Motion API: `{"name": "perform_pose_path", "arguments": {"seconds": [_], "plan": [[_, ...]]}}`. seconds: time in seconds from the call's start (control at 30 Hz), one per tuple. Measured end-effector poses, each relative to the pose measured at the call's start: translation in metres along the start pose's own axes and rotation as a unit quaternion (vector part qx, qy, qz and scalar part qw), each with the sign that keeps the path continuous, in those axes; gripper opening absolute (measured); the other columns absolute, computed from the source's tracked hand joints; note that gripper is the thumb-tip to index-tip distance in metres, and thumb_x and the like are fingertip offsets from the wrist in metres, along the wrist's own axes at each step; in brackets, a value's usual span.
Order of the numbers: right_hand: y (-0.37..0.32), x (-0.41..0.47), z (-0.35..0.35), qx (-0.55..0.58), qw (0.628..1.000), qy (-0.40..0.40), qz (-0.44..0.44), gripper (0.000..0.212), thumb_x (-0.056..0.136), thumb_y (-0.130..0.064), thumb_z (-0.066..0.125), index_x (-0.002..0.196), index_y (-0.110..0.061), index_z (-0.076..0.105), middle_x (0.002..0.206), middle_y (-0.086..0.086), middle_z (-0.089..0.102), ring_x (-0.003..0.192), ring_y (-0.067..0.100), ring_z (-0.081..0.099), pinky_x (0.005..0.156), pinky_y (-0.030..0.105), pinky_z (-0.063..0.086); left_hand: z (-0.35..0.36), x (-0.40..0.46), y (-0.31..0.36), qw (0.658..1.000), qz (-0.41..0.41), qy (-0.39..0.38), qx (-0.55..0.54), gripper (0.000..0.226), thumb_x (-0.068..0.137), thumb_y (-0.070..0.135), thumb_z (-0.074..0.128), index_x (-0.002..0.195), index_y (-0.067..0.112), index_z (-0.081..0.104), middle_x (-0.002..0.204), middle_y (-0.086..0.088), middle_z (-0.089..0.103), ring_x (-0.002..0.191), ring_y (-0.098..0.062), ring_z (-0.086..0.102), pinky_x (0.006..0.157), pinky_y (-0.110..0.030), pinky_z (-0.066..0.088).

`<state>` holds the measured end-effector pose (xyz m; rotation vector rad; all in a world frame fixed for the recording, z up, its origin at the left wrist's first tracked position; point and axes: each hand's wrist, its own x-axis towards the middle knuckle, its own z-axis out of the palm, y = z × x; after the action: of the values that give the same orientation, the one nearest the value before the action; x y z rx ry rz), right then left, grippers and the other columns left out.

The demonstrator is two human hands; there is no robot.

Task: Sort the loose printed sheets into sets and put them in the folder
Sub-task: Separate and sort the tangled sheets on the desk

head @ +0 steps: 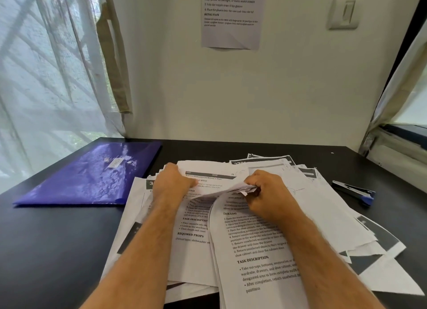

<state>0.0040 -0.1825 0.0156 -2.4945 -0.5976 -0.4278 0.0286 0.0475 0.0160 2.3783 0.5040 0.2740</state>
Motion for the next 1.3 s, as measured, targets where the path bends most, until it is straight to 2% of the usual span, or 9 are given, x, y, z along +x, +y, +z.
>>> {"name": "perform_pose_path", "arguments": {"seconds": [0.2,0.33,0.57,0.73,0.83,1.0,1.1,1.2,1.3], "plan": [[-0.004,0.004,0.003,-0.016,1.000,0.013,0.003,0.001,0.090,-0.021,0.071,0.089,-0.022,0.071,0.090,-0.008,0.059,0.082,0.010,0.057,0.072,0.019,0.051,-0.002,0.004,-0.008,0.980,0.064,0.072,-0.171,0.038,0.091,0.023,0.072,0.127,0.019,0.060,0.121,-0.002,0.068,0.084,-0.009,0.060,0.057,-0.016,0.038],[-0.005,0.003,0.002,-0.032,0.999,0.024,0.011,0.004,0.089,-0.019,0.071,0.093,-0.018,0.071,0.092,-0.005,0.060,0.082,0.010,0.056,0.073,0.021,0.051,-0.008,-0.004,-0.002,0.975,0.092,0.126,-0.158,0.011,0.096,0.028,0.062,0.099,0.018,0.066,0.097,0.002,0.070,0.065,-0.003,0.057,0.052,-0.016,0.036],[-0.006,0.002,0.000,-0.046,0.999,0.012,0.020,0.012,0.089,-0.018,0.070,0.100,-0.017,0.072,0.097,-0.003,0.061,0.089,0.013,0.057,0.082,0.029,0.055,-0.011,-0.017,0.009,0.972,0.167,0.156,-0.058,0.023,0.095,0.035,0.058,0.080,0.018,0.052,0.073,0.011,0.059,0.058,-0.002,0.053,0.049,-0.014,0.032],[-0.005,0.002,0.004,-0.006,0.999,0.036,0.007,0.033,0.091,-0.019,0.068,0.123,-0.025,0.063,0.110,-0.011,0.062,0.098,0.008,0.057,0.090,0.027,0.053,0.003,-0.015,0.011,0.962,0.245,0.122,0.018,0.019,0.100,0.042,0.052,0.098,0.024,0.049,0.091,0.005,0.065,0.070,-0.007,0.057,0.054,-0.013,0.038],[-0.007,0.002,0.004,-0.004,0.999,0.051,0.003,0.037,0.093,-0.021,0.066,0.129,-0.026,0.060,0.114,-0.011,0.061,0.099,0.007,0.056,0.090,0.024,0.051,0.003,-0.014,0.010,0.950,0.261,0.166,0.040,0.026,0.103,0.038,0.047,0.121,0.020,0.055,0.093,0.004,0.067,0.071,-0.007,0.053,0.060,-0.017,0.044],[-0.007,0.003,0.004,-0.034,0.997,0.064,-0.004,0.023,0.094,-0.019,0.063,0.117,-0.018,0.068,0.100,-0.007,0.060,0.087,0.008,0.055,0.078,0.020,0.050,-0.006,-0.020,0.011,0.929,0.245,0.274,-0.051,0.031,0.104,0.038,0.046,0.106,0.014,0.065,0.077,0.009,0.061,0.058,-0.004,0.049,0.044,-0.007,0.029],[-0.004,0.003,0.003,-0.040,0.996,0.074,0.022,0.028,0.094,-0.018,0.062,0.122,-0.017,0.067,0.103,-0.006,0.061,0.091,0.009,0.055,0.082,0.020,0.049,-0.012,-0.019,0.011,0.917,0.211,0.318,-0.115,0.038,0.105,0.043,0.041,0.101,0.015,0.065,0.075,0.007,0.064,0.060,-0.010,0.056,0.051,-0.013,0.038],[-0.001,0.003,0.002,-0.043,0.996,0.067,0.042,0.029,0.095,-0.019,0.062,0.123,-0.020,0.065,0.104,-0.006,0.061,0.095,0.010,0.056,0.084,0.021,0.049,-0.013,-0.013,0.008,0.914,0.194,0.314,-0.167,0.037,0.106,0.044,0.039,0.103,0.017,0.064,0.077,0.008,0.062,0.065,-0.015,0.061,0.060,-0.034,0.057],[-0.003,0.002,0.003,-0.030,0.996,0.065,0.049,0.035,0.097,-0.023,0.061,0.132,-0.025,0.057,0.116,-0.006,0.061,0.105,0.010,0.057,0.090,0.020,0.045,-0.011,-0.011,0.007,0.919,0.186,0.298,-0.177,0.033,0.105,0.039,0.045,0.111,0.014,0.065,0.085,0.003,0.068,0.067,-0.012,0.059,0.055,-0.024,0.050]]}}
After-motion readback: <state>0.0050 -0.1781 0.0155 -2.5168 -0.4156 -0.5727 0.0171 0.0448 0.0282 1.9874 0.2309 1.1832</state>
